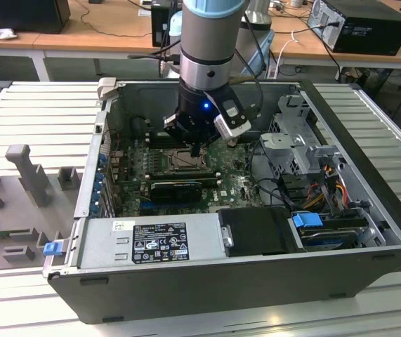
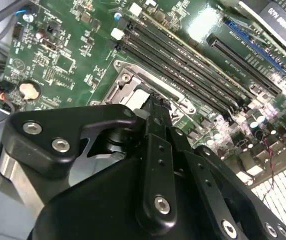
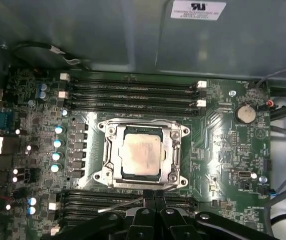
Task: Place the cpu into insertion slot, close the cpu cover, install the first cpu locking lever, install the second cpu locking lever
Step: 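Install the second cpu locking lever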
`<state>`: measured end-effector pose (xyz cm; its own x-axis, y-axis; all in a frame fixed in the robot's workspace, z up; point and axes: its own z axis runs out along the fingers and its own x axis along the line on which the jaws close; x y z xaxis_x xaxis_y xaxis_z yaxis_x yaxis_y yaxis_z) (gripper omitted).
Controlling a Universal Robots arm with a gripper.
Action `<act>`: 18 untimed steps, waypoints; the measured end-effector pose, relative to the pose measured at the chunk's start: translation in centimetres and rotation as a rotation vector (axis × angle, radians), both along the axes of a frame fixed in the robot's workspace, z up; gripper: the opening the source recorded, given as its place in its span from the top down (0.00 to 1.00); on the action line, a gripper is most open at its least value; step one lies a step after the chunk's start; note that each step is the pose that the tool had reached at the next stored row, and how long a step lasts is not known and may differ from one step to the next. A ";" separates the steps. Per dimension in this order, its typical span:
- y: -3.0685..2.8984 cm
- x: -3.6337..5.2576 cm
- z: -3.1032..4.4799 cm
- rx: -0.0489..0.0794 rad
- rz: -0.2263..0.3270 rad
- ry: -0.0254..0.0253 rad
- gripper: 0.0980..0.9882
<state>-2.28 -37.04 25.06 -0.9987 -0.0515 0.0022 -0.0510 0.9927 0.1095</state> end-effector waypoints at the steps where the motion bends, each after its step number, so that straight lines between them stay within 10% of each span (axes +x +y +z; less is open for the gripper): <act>1: -0.12 -0.02 -0.12 0.000 0.000 0.0004 0.99; 18: -0.89 -2.77 -2.44 0.018 0.001 0.0017 0.99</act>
<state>-5.05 -37.93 22.62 -0.9986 -0.0522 0.0029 -0.0514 0.9905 0.1276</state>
